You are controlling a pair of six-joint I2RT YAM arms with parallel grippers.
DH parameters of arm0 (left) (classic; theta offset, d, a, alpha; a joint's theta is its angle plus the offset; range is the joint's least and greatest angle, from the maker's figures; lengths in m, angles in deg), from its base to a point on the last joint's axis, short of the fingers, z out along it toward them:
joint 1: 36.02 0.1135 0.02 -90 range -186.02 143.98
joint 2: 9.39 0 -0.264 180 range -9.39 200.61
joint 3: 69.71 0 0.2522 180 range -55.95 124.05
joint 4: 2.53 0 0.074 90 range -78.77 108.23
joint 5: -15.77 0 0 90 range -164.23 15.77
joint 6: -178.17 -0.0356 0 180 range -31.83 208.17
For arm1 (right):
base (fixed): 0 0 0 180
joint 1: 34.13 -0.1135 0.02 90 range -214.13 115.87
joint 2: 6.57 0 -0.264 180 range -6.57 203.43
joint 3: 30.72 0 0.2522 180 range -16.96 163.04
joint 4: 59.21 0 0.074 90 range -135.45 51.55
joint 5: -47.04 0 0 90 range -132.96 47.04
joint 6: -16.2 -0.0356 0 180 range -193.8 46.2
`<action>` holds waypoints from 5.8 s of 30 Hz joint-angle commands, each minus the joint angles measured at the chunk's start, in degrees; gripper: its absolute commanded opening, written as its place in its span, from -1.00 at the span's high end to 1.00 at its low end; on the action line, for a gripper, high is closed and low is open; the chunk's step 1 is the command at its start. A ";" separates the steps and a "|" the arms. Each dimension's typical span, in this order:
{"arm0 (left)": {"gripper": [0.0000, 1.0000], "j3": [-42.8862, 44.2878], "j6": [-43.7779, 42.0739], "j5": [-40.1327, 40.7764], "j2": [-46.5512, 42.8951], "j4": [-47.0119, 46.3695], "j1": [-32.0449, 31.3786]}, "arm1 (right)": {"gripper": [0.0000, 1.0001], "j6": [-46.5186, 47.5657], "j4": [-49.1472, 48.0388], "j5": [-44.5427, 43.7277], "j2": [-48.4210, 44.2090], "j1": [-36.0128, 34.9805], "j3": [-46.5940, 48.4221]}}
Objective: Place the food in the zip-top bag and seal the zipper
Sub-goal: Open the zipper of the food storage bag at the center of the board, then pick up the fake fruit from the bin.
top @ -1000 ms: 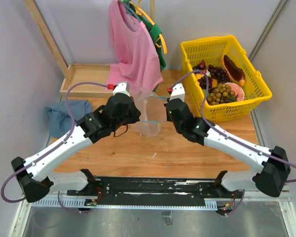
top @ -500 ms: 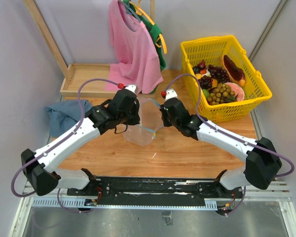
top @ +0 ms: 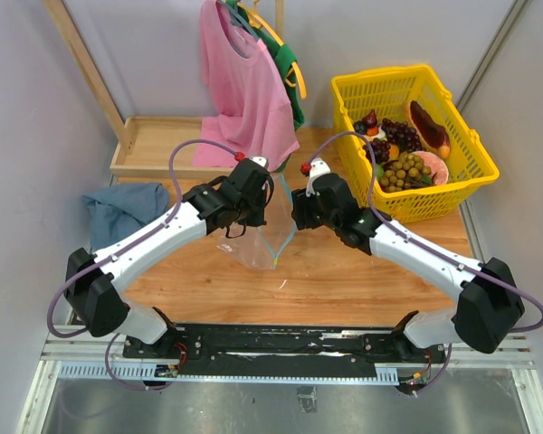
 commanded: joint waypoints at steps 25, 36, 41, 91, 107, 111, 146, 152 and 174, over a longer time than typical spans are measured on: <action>0.99 1.90 -2.48 -2.65 1.17 -3.22 0.85 | -0.85 19.84 32.22 5.19 2.40 36.64 29.99; 0.99 1.65 -2.80 -3.71 1.42 -3.23 1.46 | -0.97 22.99 33.10 17.45 13.62 51.59 31.37; 0.99 1.57 -2.95 -4.16 1.75 -3.14 1.99 | -0.97 23.00 34.11 24.93 18.93 55.84 32.78; 0.99 2.13 -4.66 -9.44 3.76 -4.27 2.81 | -0.97 30.55 33.76 26.70 26.21 58.74 35.29; 0.99 1.85 -4.07 -10.38 2.91 -4.33 2.81 | -0.99 29.86 36.04 46.51 30.77 61.03 32.00; 0.99 1.94 -3.74 -10.28 2.76 -4.02 2.81 | -0.97 28.84 36.53 47.54 28.39 61.16 31.70; 0.99 2.36 -3.18 -9.52 2.92 -3.04 2.81 | -0.43 16.75 38.52 47.23 19.94 62.81 30.94; 0.99 2.47 -3.18 -9.40 3.13 -2.79 2.81 | -0.17 14.35 38.25 43.87 20.19 62.91 30.81; 1.00 3.68 -2.41 -6.48 2.23 -1.90 2.81 | 0.99 14.03 33.78 41.87 13.64 62.17 30.66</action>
